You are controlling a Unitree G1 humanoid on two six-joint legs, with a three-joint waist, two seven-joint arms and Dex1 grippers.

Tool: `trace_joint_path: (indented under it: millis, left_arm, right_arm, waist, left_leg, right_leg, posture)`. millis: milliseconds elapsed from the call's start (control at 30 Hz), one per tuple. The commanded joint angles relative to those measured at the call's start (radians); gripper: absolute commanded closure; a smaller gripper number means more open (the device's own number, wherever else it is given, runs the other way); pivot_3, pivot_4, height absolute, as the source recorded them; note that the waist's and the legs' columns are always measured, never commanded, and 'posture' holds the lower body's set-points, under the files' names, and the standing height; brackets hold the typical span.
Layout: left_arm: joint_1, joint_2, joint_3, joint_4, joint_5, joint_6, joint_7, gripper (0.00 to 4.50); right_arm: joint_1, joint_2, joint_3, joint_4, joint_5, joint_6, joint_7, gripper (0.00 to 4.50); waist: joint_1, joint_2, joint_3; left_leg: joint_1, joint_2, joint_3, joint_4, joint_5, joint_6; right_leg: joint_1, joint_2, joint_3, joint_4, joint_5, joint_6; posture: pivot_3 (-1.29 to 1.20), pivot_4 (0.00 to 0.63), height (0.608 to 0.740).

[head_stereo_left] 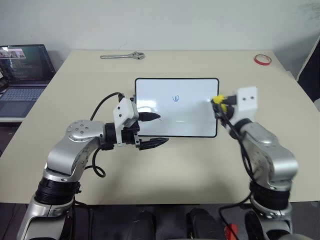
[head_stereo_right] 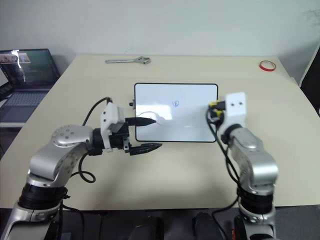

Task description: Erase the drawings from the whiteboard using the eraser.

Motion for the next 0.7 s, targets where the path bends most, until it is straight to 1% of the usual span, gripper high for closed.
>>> trace_joint_path:
  millis: [33, 167, 300, 500, 700]
  left_arm:
    - [-0.032, 0.003, 0.000, -0.006, -0.004, -0.025, -0.016, 0.00]
    - [-0.040, 0.002, -0.005, 0.004, 0.001, -0.032, -0.023, 0.00]
    - [-0.036, 0.002, -0.003, -0.002, 0.001, -0.030, -0.021, 0.00]
    - [-0.031, 0.002, 0.001, -0.010, -0.002, -0.025, -0.014, 0.00]
    - [-0.030, 0.004, 0.003, -0.012, -0.003, -0.025, -0.011, 0.00]
  right_arm:
    - [-0.055, 0.015, 0.011, 0.094, -0.029, -0.113, -0.033, 3.32]
    - [-0.097, 0.004, 0.014, 0.250, -0.066, -0.242, -0.056, 3.32]
    - [-0.097, -0.029, -0.012, 0.372, -0.089, -0.331, -0.078, 3.32]
    - [-0.033, -0.034, -0.006, 0.389, -0.081, -0.330, -0.069, 3.33]
    - [0.032, -0.059, 0.070, 0.325, -0.080, -0.254, -0.004, 3.33]
  waist:
    - [0.005, 0.000, 0.000]
    - [0.006, 0.000, 0.000]
    - [0.004, 0.000, 0.000]
    - [0.002, 0.000, 0.000]
    - [0.000, -0.001, 0.000]
  left_leg:
    - [0.000, 0.000, 0.000, 0.000, 0.000, 0.000]
    - [-0.001, -0.001, 0.000, 0.000, 0.000, 0.000]
    - [-0.001, 0.000, 0.000, 0.000, 0.000, 0.000]
    - [0.000, 0.000, 0.000, 0.000, 0.000, 0.000]
    - [0.001, 0.000, 0.000, 0.001, 0.000, 0.000]
  right_leg:
    - [0.000, 0.000, 0.000, -0.001, 0.000, 0.000]
    - [0.000, -0.001, 0.000, -0.002, 0.000, 0.000]
    - [0.000, 0.000, -0.001, -0.002, 0.000, 0.000]
    - [0.000, -0.001, 0.000, -0.001, 0.000, 0.000]
    - [0.001, 0.000, 0.001, 0.001, 0.000, 0.000]
  posture:
    - [0.00, 0.150, 0.740]
    - [0.00, 0.150, 0.740]
    - [0.00, 0.150, 0.740]
    - [0.00, 0.150, 0.740]
    - [0.00, 0.150, 0.740]
